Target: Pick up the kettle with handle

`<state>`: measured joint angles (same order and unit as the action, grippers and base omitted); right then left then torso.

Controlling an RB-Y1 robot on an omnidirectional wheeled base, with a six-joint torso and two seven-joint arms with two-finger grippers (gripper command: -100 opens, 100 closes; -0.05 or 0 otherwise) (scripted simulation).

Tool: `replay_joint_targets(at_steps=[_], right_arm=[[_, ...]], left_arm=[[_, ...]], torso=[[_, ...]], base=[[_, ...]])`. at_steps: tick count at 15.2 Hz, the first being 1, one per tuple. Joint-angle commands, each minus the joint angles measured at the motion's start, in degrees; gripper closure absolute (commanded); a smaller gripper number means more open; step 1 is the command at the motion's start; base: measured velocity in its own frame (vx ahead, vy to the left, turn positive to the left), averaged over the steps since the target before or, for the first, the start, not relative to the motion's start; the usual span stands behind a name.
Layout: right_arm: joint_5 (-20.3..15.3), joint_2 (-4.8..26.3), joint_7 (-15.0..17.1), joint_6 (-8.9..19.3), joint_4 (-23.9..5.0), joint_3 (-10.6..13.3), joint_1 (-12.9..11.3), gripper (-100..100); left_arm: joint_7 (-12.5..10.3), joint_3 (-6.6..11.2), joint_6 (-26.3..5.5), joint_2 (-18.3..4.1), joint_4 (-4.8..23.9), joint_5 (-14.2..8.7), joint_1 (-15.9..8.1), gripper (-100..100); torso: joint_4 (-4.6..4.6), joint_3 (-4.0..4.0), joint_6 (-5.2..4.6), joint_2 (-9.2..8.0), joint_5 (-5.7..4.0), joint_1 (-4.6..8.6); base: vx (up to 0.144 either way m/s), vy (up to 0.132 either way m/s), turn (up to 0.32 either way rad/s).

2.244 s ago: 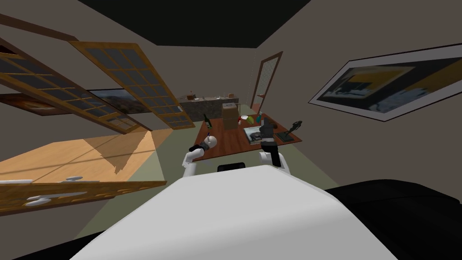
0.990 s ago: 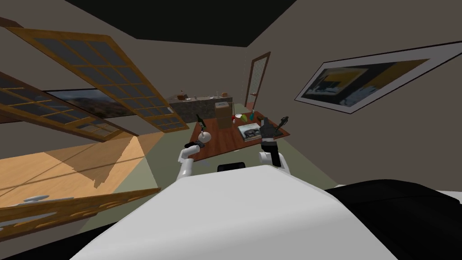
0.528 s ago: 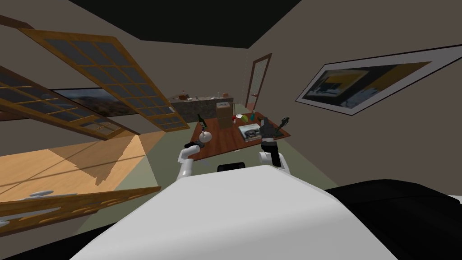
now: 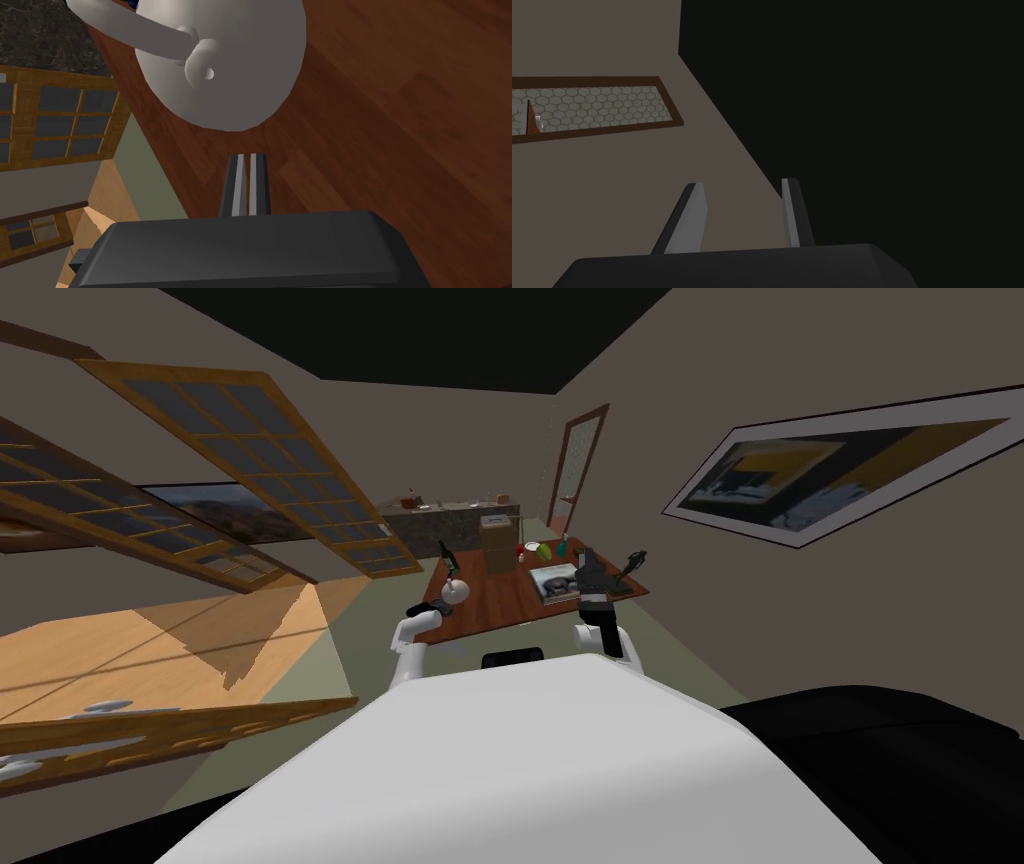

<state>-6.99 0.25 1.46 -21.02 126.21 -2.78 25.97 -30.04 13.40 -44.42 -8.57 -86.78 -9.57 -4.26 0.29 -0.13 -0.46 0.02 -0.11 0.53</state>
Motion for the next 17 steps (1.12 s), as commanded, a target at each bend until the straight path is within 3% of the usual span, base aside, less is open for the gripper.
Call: replay_joint_targets(at_steps=[1,10,17], right_arm=[[0.0,0.0,0.0,0.0,0.0,0.0,0.0,0],[0.0,0.0,0.0,0.0,0.0,0.0,0.0,0],[0.0,0.0,0.0,0.0,0.0,0.0,0.0,0]], left_arm=[[-1.1,1.70,0.5,-0.6,1.9,1.1,-1.0,-100],[-5.0,8.53,2.8,-3.1,10.9,5.3,-5.8,-100],[-7.1,12.19,4.0,-4.5,15.7,7.5,-8.3,-100]], torso=[[0.00,0.00,0.00,0.00,0.00,0.00],[0.05,-0.11,0.00,-0.19,0.04,-0.18],[0.04,-0.09,0.01,-0.15,0.03,-0.14]], base=[[-0.026,0.013,-0.311],[-0.042,0.025,-0.256],[-0.031,0.012,-0.180]])
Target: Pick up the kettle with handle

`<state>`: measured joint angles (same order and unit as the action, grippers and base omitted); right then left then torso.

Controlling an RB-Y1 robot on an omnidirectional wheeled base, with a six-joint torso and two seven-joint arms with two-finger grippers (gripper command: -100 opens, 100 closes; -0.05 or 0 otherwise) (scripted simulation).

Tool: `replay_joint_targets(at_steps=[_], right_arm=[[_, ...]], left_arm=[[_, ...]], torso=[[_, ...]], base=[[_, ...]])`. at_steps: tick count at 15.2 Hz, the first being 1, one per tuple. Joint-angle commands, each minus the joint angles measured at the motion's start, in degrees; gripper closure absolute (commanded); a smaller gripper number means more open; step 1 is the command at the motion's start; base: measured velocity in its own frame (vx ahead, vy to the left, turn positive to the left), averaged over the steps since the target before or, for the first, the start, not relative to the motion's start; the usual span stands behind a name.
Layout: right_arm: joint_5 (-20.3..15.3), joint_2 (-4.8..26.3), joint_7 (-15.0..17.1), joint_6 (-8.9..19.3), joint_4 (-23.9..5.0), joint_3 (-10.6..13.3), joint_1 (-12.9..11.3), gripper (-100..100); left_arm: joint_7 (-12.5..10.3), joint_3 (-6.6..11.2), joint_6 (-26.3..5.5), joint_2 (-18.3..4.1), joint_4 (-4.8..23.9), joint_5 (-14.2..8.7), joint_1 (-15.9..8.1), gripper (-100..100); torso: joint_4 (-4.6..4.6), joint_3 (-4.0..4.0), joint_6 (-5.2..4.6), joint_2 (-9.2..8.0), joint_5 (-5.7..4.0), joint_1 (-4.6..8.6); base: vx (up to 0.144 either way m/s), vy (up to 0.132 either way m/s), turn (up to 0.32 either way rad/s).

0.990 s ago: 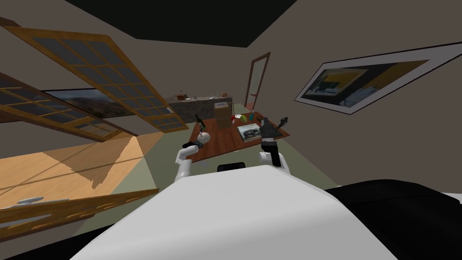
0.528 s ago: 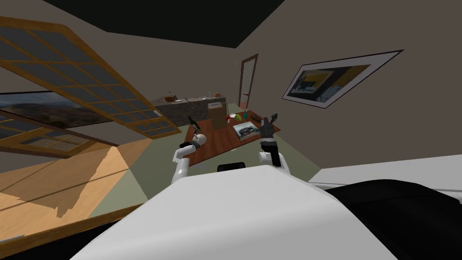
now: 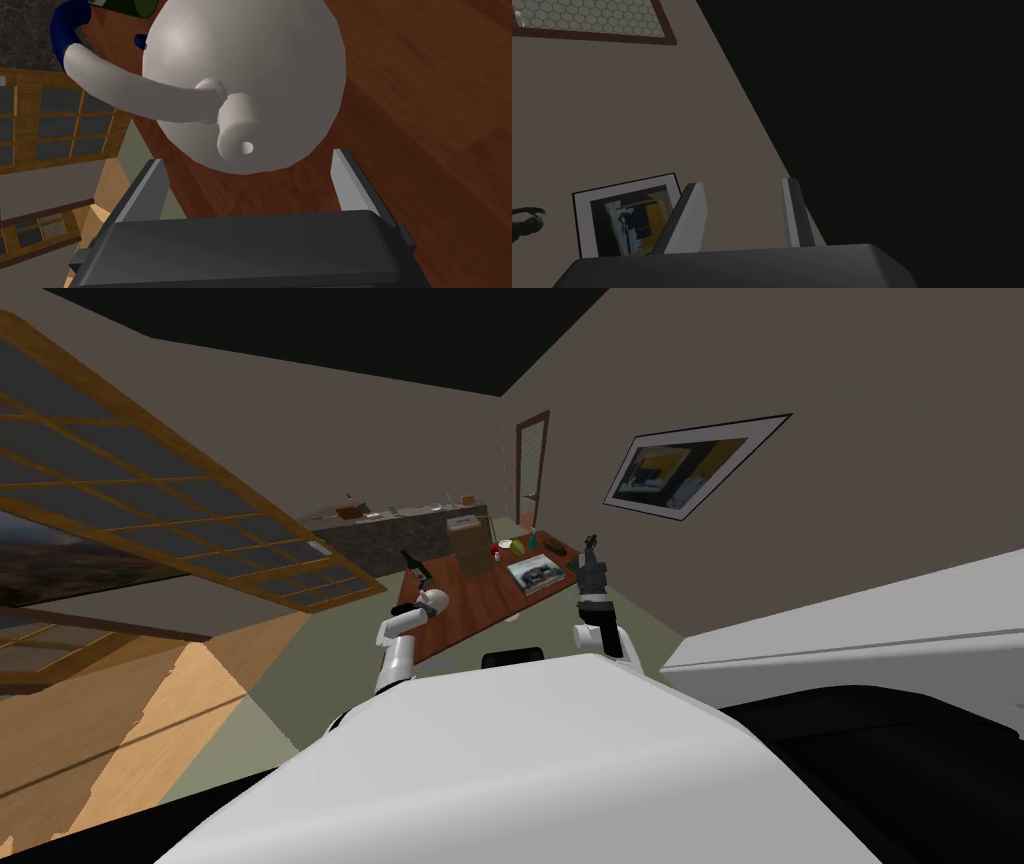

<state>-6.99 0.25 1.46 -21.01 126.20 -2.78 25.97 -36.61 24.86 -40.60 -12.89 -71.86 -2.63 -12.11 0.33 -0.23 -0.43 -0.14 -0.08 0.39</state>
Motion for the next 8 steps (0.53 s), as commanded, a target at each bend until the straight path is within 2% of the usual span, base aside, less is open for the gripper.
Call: replay_joint_targets(at_steps=[1,2,3,4,8], right_arm=[[0.0,0.0,0.0,0.0,0.0,0.0,0.0,0],[0.0,0.0,0.0,0.0,0.0,0.0,0.0,0],[0.0,0.0,0.0,0.0,0.0,0.0,0.0,0],[0.0,0.0,0.0,0.0,0.0,0.0,0.0,0],[0.0,0.0,0.0,0.0,0.0,0.0,0.0,0]], left_arm=[[-0.9,1.39,0.4,-0.4,1.7,1.0,-0.9,-100],[-0.3,0.62,0.2,-0.2,0.6,0.4,-0.3,-100],[-0.8,1.29,1.5,-0.3,3.0,1.1,-1.2,-100],[-0.8,1.29,1.5,-0.3,3.0,1.1,-1.2,-100],[-1.4,2.34,3.9,-0.5,7.4,2.4,-3.0,-100]], torso=[[0.00,0.00,0.00,0.00,0.00,0.00],[0.00,0.00,0.00,0.00,0.00,-0.01],[0.00,0.01,0.03,0.02,0.00,-0.01],[-0.01,0.03,0.03,0.06,0.01,-0.03],[-0.03,0.07,0.03,0.13,0.03,-0.11]], base=[[-0.034,0.013,-0.200],[-0.019,0.011,-0.081],[-0.010,0.018,-0.042],[-0.005,0.025,-0.051],[-0.004,0.032,-0.049]])
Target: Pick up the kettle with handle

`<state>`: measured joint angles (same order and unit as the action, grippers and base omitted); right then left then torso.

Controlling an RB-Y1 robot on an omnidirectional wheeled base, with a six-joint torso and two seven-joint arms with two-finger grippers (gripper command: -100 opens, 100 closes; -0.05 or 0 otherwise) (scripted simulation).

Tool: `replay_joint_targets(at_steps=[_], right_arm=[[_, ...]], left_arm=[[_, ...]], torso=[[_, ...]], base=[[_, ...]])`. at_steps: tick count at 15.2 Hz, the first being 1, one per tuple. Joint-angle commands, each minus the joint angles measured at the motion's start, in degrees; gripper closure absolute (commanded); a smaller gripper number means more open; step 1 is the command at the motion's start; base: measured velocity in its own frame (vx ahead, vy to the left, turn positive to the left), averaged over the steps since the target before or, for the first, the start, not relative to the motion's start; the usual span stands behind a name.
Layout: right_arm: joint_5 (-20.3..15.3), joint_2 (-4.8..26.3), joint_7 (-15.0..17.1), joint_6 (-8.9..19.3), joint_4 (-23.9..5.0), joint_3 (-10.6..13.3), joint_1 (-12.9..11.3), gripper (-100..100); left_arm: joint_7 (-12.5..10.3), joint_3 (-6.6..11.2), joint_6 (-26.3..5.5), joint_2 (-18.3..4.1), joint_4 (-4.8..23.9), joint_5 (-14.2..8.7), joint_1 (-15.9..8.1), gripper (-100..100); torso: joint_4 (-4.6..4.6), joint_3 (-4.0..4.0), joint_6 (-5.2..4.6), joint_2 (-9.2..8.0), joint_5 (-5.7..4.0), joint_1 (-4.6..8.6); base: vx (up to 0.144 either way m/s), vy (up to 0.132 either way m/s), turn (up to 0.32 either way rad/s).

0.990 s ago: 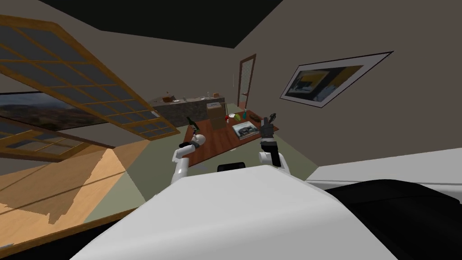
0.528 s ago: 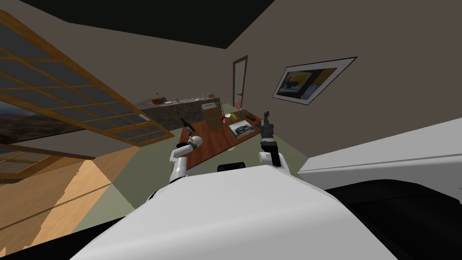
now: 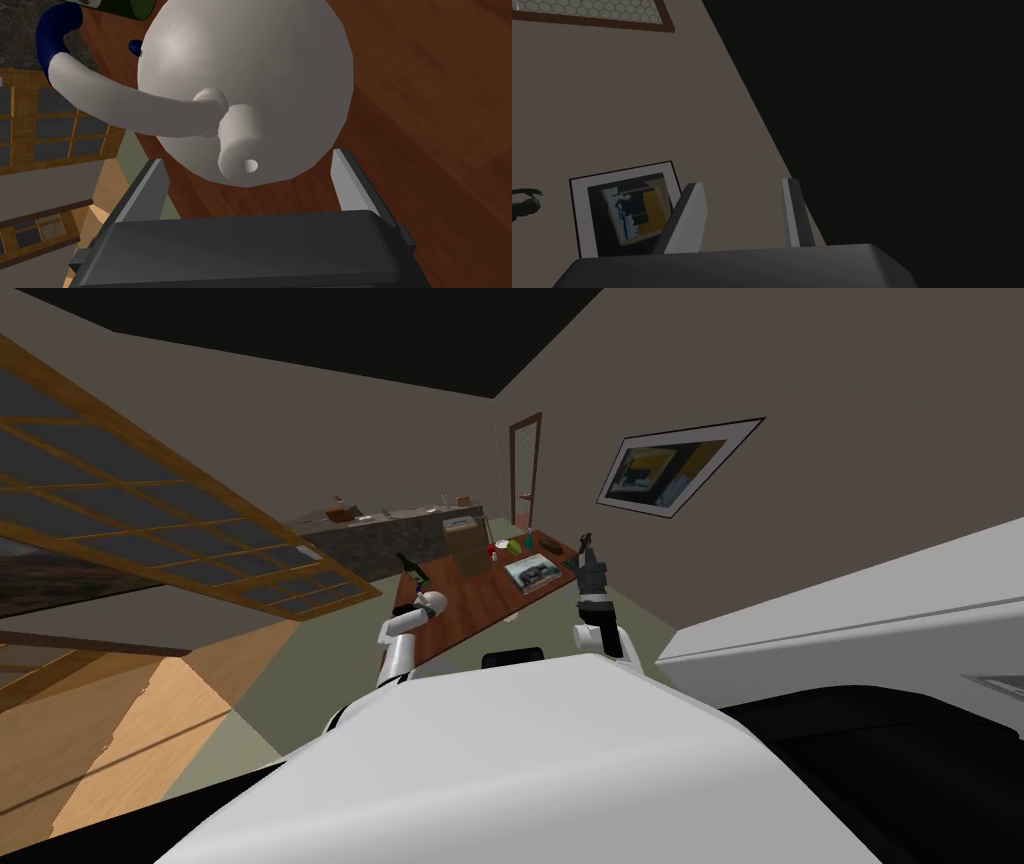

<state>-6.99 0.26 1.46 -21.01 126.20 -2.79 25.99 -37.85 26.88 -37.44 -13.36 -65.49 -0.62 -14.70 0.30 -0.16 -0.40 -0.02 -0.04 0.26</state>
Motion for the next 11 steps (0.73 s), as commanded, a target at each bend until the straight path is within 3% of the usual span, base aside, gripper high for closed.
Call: replay_joint_targets(at_steps=[1,4,5,6,11], right_arm=[[0.0,0.0,0.0,0.0,0.0,0.0,0.0,0],[0.0,0.0,0.0,0.0,0.0,0.0,0.0,0],[0.0,0.0,0.0,0.0,0.0,0.0,0.0,0],[0.0,0.0,0.0,0.0,0.0,0.0,0.0,0],[0.0,0.0,0.0,0.0,0.0,0.0,0.0,0]], left_arm=[[-0.4,0.57,1.3,-0.1,2.2,0.7,-0.8,-100],[-0.8,1.35,3.1,-0.2,5.5,1.6,-2.1,-100],[-0.7,1.03,2.3,-0.1,4.1,1.3,-1.6,-100],[-0.4,0.57,1.3,-0.1,2.2,0.7,-0.8,100],[0.4,-0.74,-1.7,0.2,-3.4,-0.9,1.4,100]], torso=[[0.00,0.00,0.00,0.00,0.00,0.00],[0.00,0.00,0.00,0.00,0.01,-0.02],[0.00,0.00,0.00,0.01,0.01,-0.02],[0.00,0.00,0.01,0.01,0.00,0.02],[0.05,-0.03,-0.01,-0.01,-0.13,0.41]], base=[[-0.005,0.040,-0.058],[-0.005,0.040,-0.054],[-0.002,0.024,-0.025],[0.002,-0.005,0.052],[0.008,-0.047,0.071]])
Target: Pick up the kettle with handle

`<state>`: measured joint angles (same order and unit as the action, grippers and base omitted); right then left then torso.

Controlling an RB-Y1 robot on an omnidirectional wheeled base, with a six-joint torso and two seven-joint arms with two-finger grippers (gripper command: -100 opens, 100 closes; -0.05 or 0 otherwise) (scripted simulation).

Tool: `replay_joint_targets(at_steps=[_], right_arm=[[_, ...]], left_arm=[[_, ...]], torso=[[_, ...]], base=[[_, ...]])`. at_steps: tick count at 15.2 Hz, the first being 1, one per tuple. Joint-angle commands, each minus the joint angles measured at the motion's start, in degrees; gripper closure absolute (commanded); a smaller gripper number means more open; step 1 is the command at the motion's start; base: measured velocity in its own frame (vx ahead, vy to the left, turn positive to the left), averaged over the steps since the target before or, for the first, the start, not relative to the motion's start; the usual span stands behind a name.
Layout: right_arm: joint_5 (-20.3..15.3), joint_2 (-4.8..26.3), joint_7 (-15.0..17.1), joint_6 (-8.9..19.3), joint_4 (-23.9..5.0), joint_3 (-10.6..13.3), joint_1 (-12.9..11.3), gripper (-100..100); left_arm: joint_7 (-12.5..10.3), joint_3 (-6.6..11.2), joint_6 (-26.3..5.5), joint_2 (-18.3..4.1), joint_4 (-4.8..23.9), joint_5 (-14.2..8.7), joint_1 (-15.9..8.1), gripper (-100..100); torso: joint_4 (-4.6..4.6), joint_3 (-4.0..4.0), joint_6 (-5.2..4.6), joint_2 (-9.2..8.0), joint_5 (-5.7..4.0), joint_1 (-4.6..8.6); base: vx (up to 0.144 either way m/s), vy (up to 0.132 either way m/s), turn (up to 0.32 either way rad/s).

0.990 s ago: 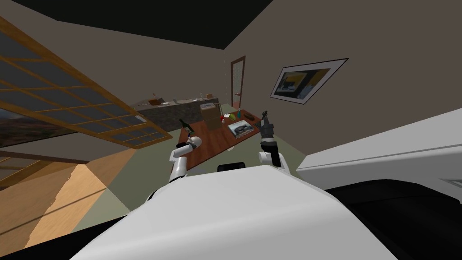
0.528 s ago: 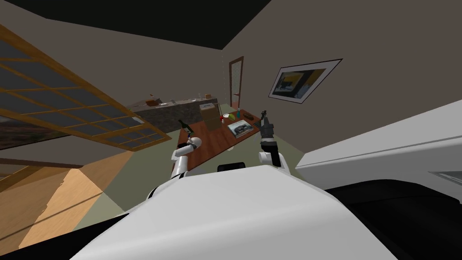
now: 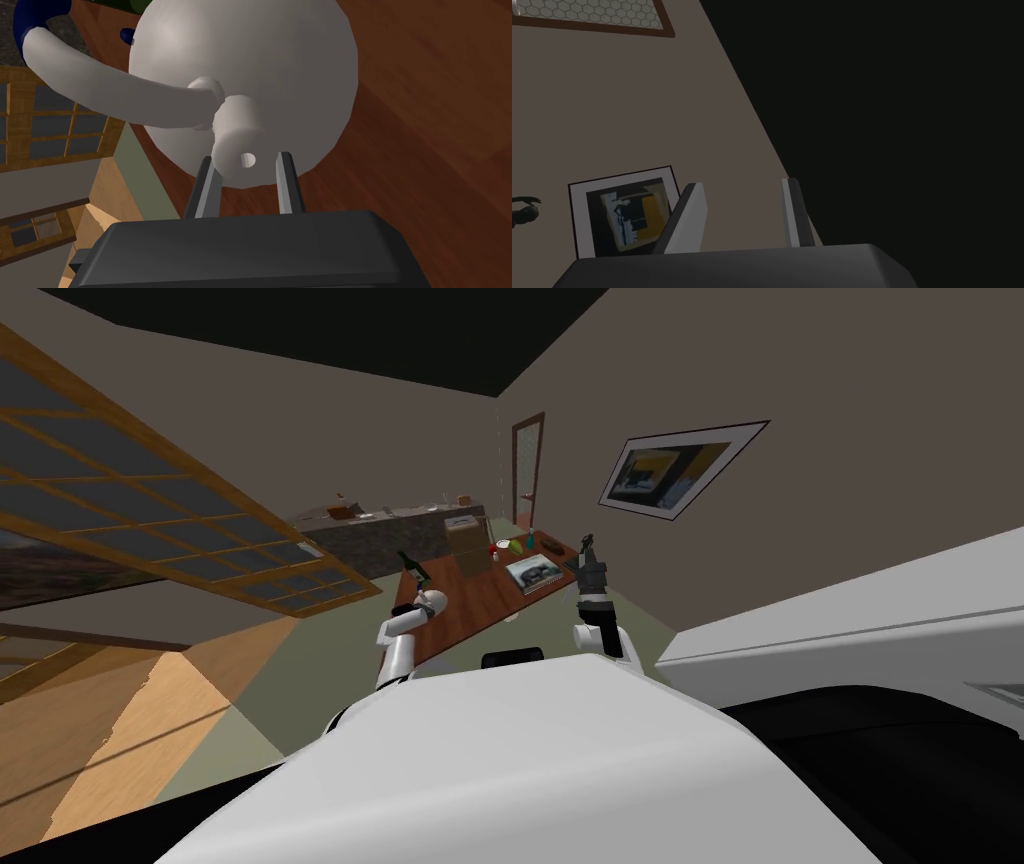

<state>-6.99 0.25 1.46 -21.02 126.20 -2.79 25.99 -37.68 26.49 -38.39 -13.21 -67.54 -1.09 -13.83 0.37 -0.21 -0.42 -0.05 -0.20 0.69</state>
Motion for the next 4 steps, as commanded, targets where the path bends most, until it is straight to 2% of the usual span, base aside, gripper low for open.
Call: replay_joint_targets(at_steps=[1,2,4], right_arm=[[0.0,0.0,0.0,0.0,0.0,0.0,0.0,0],[0.0,0.0,0.0,0.0,0.0,0.0,0.0,0],[0.0,0.0,0.0,0.0,0.0,0.0,0.0,0]], left_arm=[[0.4,-0.61,-1.3,0.1,-2.4,-0.7,0.9,100],[0.6,-0.87,-1.9,0.1,-3.5,-1.1,1.4,100],[0.5,-0.71,-1.6,0.1,-2.8,-0.8,1.0,100]], torso=[[0.00,0.00,0.00,0.00,0.00,0.00],[0.02,-0.03,0.00,-0.03,-0.02,0.00],[0.07,-0.07,-0.01,-0.07,-0.06,0.02]], base=[[0.000,-0.038,0.046],[0.000,-0.037,0.051],[0.002,-0.023,0.022]])
